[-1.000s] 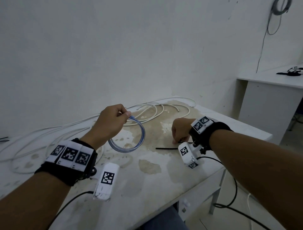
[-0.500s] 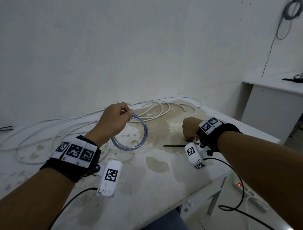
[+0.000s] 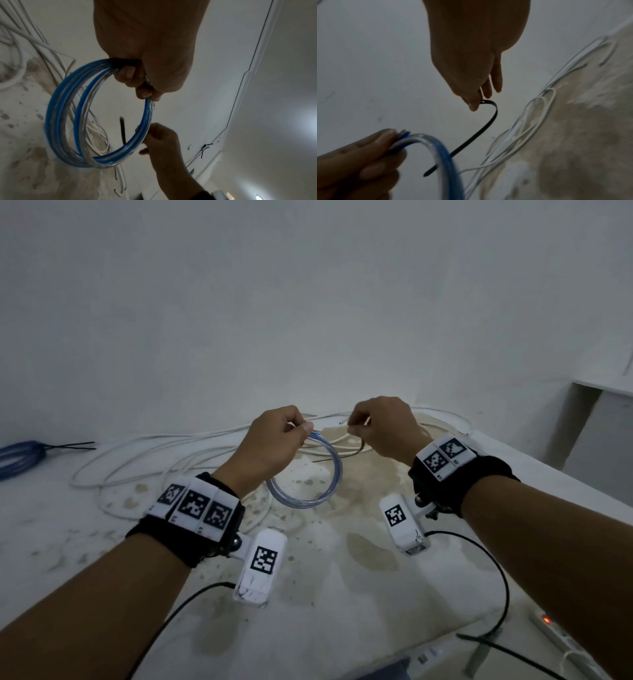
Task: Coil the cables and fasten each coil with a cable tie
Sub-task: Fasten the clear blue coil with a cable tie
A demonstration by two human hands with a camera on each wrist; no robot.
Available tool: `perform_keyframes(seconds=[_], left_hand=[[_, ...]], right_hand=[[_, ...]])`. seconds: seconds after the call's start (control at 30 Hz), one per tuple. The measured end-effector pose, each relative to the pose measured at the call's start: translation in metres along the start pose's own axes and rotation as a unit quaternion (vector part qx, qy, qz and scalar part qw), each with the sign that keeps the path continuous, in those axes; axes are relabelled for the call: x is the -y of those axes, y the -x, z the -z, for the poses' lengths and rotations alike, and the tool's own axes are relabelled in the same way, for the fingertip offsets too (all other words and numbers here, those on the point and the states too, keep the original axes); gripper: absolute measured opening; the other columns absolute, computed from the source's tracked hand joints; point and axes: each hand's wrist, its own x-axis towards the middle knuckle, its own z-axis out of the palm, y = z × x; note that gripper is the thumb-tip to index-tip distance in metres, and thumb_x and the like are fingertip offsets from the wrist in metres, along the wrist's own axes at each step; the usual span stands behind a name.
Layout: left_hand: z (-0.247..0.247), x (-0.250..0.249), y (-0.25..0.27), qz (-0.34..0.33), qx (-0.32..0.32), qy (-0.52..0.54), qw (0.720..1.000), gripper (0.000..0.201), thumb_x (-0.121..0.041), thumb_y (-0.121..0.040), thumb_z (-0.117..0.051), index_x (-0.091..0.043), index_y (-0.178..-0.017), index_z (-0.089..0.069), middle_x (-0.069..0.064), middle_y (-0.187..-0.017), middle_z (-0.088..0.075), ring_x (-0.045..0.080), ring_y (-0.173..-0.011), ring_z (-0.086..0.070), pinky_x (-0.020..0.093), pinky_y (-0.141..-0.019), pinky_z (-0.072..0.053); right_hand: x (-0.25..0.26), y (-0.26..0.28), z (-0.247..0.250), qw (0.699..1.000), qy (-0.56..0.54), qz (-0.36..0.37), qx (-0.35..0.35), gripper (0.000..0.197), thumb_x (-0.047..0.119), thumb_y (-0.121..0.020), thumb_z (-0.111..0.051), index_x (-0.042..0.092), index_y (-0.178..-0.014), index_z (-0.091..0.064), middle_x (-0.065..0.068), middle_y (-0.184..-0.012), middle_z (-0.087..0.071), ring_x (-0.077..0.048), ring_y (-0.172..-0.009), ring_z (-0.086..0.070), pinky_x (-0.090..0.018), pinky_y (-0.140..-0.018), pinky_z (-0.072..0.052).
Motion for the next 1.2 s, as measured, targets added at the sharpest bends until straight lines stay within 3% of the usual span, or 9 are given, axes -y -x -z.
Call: perform_keyframes(seconds=[0.1, 0.2, 0.33, 0.5, 0.63, 0.73, 0.83, 1.03, 1.2], left_hand=[[0.013, 0.007, 0.000, 0.008, -0.022, -0.003, 1.000, 0.022, -0.027, -0.095, -0.058, -0.012, -0.079, -0.061, 0.019, -0.075, -0.065, 0.017, -0.061, -0.052, 0.029, -0.060, -0.040], [0.038, 0.022, -0.003, 0.029, -0.048, 0.006, 0.998, 0.021, -0.026, -0.094, -0.059, -0.015, -0.077, -0.060, 0.014, -0.076, -0.069, 0.021, -0.066, -0.060, 0.034, -0.068, -0.047], [0.079, 0.047, -0.006, 0.062, -0.091, -0.024, 0.994, 0.022, -0.023, -0.096, -0.057, -0.015, -0.075, -0.058, 0.003, -0.069, -0.063, 0.017, -0.064, -0.053, 0.037, -0.067, -0.043], [0.104, 0.077, -0.018, 0.098, -0.146, -0.037, 0.984, 0.021, -0.034, -0.090, -0.051, -0.017, -0.082, -0.060, 0.002, -0.087, -0.071, 0.023, -0.086, -0.065, 0.051, -0.086, -0.052], [0.100, 0.100, -0.034, 0.112, -0.181, -0.007, 0.977, 0.011, -0.028, -0.095, -0.048, -0.021, -0.091, -0.056, -0.004, -0.081, -0.068, 0.016, -0.082, -0.065, 0.043, -0.085, -0.053], [0.094, 0.108, -0.046, 0.128, -0.176, 0.024, 0.976, 0.010, -0.024, -0.096, -0.049, -0.021, -0.104, -0.055, 0.000, -0.086, -0.070, 0.017, -0.085, -0.069, 0.046, -0.088, -0.054], [0.090, 0.110, -0.057, 0.128, -0.155, 0.020, 0.979, 0.009, -0.024, -0.089, -0.053, -0.020, -0.092, -0.060, 0.006, -0.084, -0.071, 0.026, -0.084, -0.068, 0.053, -0.086, -0.053], [0.090, 0.113, -0.066, 0.134, -0.127, -0.026, 0.982, 0.018, -0.018, -0.090, -0.054, -0.015, -0.078, -0.066, 0.007, -0.081, -0.071, 0.020, -0.077, -0.063, 0.047, -0.085, -0.052], [0.101, 0.118, -0.069, 0.176, -0.194, -0.025, 0.965, 0.019, -0.016, -0.091, -0.053, -0.012, -0.079, -0.067, 0.000, -0.069, -0.061, 0.014, -0.054, -0.048, 0.028, -0.049, -0.034]], right_hand=[[0.046, -0.022, -0.013, 0.992, -0.092, 0.085, -0.029, 0.005, 0.025, -0.083, -0.074, 0.021, -0.087, -0.074, 0.008, -0.084, -0.072, -0.008, -0.073, -0.061, -0.024, -0.071, -0.043], [0.087, -0.048, -0.031, 0.967, -0.211, 0.137, -0.025, 0.005, 0.021, -0.082, -0.076, 0.018, -0.087, -0.074, 0.009, -0.078, -0.071, -0.010, -0.073, -0.067, -0.029, -0.075, -0.053], [0.128, -0.080, -0.058, 0.907, -0.381, 0.177, 0.012, 0.006, 0.011, -0.083, -0.076, 0.013, -0.089, -0.073, 0.002, -0.076, -0.072, -0.019, -0.073, -0.071, -0.037, -0.075, -0.059], [0.165, -0.105, -0.094, 0.845, -0.506, 0.155, 0.073, 0.006, 0.000, -0.086, -0.070, 0.001, -0.092, -0.071, -0.012, -0.078, -0.070, -0.019, -0.073, -0.071, -0.030, -0.071, -0.060], [0.162, -0.117, -0.117, 0.827, -0.547, 0.104, 0.079, 0.006, -0.001, -0.087, -0.069, -0.003, -0.092, -0.071, -0.016, -0.078, -0.070, -0.019, -0.069, -0.071, -0.024, -0.068, -0.058], [0.152, -0.119, -0.127, 0.828, -0.549, 0.085, 0.074, 0.006, -0.001, -0.087, -0.068, -0.003, -0.092, -0.072, -0.013, -0.078, -0.071, -0.017, -0.069, -0.071, -0.023, -0.068, -0.057], [0.143, -0.121, -0.134, 0.834, -0.544, 0.067, 0.068, 0.007, 0.000, -0.088, -0.068, -0.003, -0.092, -0.072, -0.011, -0.075, -0.071, -0.014, -0.066, -0.069, -0.022, -0.066, -0.055], [0.134, -0.128, -0.139, 0.866, -0.489, 0.079, 0.073, 0.006, 0.011, -0.088, -0.071, 0.008, -0.091, -0.075, -0.009, -0.082, -0.074, -0.028, -0.083, -0.072, -0.046, -0.077, -0.060], [0.137, -0.131, -0.128, 0.923, -0.353, 0.145, 0.047, 0.014, 0.012, -0.087, -0.069, 0.022, -0.096, -0.069, 0.005, -0.100, -0.069, -0.015, -0.087, -0.066, -0.029, -0.077, -0.054]])
